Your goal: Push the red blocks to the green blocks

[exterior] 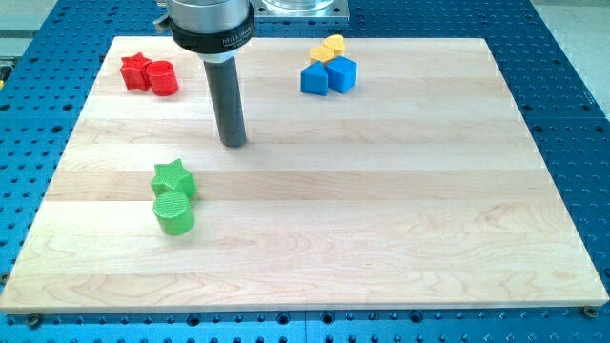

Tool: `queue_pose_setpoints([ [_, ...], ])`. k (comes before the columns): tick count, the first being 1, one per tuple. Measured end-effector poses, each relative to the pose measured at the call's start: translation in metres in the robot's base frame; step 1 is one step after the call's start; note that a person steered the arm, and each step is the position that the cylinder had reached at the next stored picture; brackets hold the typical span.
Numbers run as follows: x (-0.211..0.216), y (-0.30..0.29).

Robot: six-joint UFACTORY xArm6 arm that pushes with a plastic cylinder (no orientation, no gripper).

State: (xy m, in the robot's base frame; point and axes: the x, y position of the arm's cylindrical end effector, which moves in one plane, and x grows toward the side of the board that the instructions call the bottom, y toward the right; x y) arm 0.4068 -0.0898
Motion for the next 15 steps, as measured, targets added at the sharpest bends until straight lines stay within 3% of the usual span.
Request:
queue_pose_setpoints([
  [1,-0.001,-0.027],
  [3,-0.005,-0.178],
  [4,-0.045,-0.212],
  [5,-0.068,-0.215],
  [7,-0.175,-0.187],
  [8,-0.156,-0.140],
  [9,-0.086,-0.103],
  [10,-0.053,-0.080],
  [11,-0.095,-0.057],
  [12,-0.080,-0.020],
  [13,-0.029,-0.053],
  [15,-0.033,-0.075],
])
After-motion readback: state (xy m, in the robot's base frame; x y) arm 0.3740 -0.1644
